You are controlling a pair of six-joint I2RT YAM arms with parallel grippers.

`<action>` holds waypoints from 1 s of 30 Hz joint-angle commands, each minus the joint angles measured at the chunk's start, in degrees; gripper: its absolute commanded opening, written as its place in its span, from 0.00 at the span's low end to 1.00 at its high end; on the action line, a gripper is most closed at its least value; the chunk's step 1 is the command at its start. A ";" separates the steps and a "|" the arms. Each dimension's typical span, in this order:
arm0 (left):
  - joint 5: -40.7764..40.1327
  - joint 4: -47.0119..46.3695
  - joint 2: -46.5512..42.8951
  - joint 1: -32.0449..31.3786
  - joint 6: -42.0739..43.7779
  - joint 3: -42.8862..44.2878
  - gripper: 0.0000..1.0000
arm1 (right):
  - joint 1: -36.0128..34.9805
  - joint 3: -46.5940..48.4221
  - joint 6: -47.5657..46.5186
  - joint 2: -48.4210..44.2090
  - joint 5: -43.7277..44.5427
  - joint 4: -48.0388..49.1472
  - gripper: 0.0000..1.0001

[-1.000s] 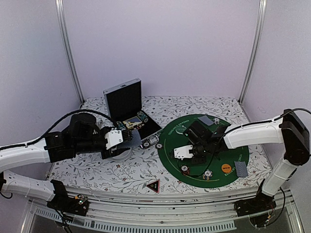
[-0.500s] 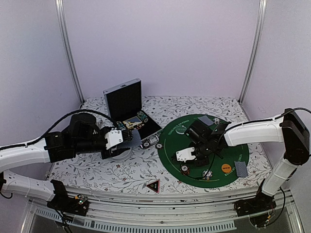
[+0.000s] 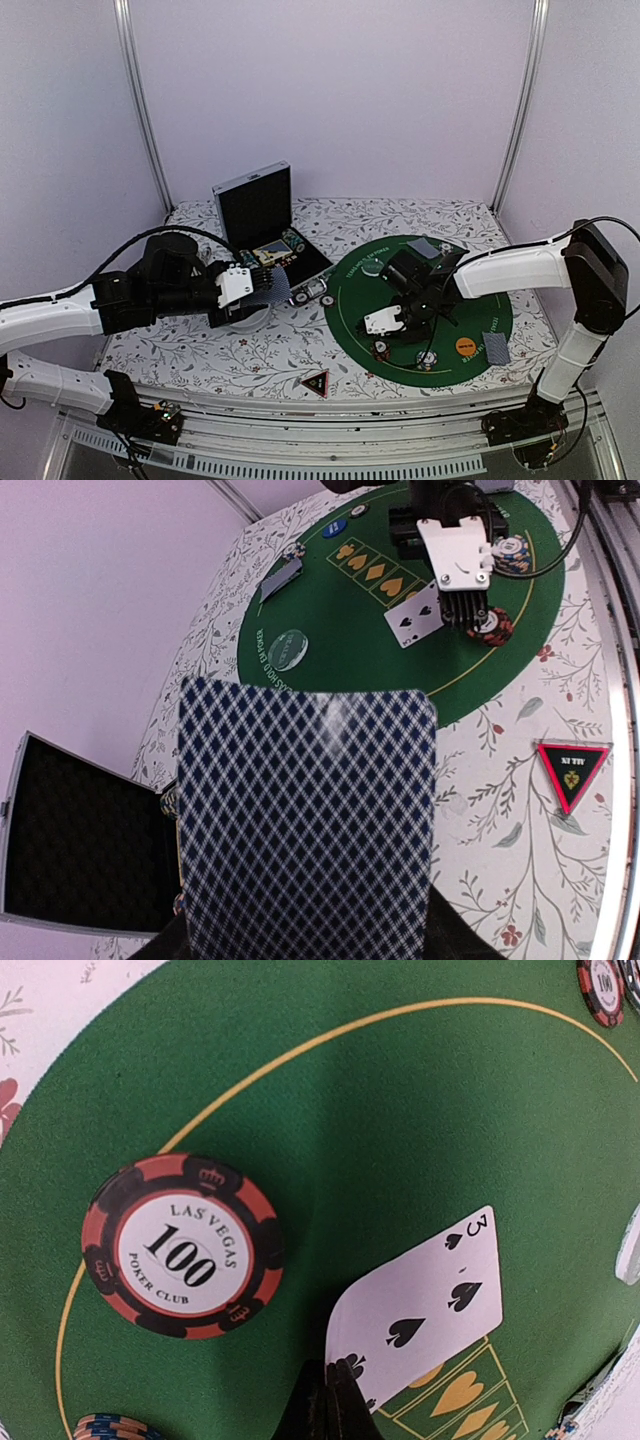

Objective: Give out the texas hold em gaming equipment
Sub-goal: Flop the poker card in the community card area.

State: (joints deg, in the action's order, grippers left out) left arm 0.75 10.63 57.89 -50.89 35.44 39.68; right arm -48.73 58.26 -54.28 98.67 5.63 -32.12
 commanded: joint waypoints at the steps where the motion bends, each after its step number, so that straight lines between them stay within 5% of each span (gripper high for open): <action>1: 0.03 -0.75 -0.53 -0.10 0.33 -0.39 0.53 | 0.22 1.55 -1.25 0.93 -0.24 -0.48 0.02; 30: -0.22 -0.56 0.05 -0.08 0.42 -0.39 0.53 | -3.03 -6.50 -8.81 -7.22 1.10 6.89 0.03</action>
State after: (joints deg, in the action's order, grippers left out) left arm 0.60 10.81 57.89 -50.89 35.57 39.57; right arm -51.27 51.57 -61.60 92.03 7.81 -26.52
